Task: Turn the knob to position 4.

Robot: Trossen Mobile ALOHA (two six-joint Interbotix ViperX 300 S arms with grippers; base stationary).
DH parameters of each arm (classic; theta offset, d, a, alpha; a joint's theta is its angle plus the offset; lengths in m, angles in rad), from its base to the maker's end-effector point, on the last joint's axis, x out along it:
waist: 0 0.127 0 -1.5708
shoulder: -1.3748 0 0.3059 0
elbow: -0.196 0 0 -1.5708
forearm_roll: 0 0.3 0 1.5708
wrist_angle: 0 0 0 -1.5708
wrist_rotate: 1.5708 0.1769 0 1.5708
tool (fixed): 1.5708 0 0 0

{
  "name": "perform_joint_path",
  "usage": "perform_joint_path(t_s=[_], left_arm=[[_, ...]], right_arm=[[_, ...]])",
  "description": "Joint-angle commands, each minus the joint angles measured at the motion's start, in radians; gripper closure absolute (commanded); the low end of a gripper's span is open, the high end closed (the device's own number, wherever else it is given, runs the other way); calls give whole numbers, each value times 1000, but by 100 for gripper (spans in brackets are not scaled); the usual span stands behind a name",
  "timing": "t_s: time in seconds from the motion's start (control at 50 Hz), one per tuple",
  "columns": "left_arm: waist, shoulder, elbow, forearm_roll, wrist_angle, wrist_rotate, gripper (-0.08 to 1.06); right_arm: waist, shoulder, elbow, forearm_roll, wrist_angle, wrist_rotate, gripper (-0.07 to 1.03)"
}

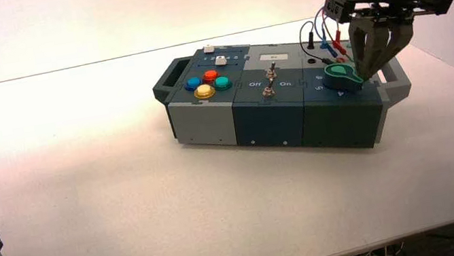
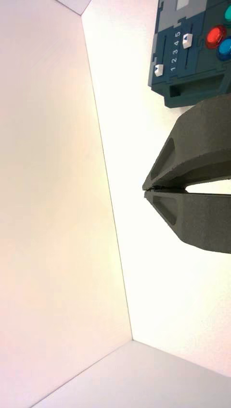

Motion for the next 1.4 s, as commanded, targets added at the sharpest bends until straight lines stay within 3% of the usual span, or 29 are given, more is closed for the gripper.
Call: perform_joint_path(t_s=[0.02, 0.88, 1.4], left_arm=[[5, 3, -34, 0, -3, 0, 101], [5, 3, -37, 0, -5, 0, 101], [5, 3, -38, 0, -5, 0, 101]], right_arm=[[6, -11, -9, 5, 3, -2, 98], [37, 9, -6, 54, 9, -2, 98], [44, 9, -6, 58, 11, -2, 98]])
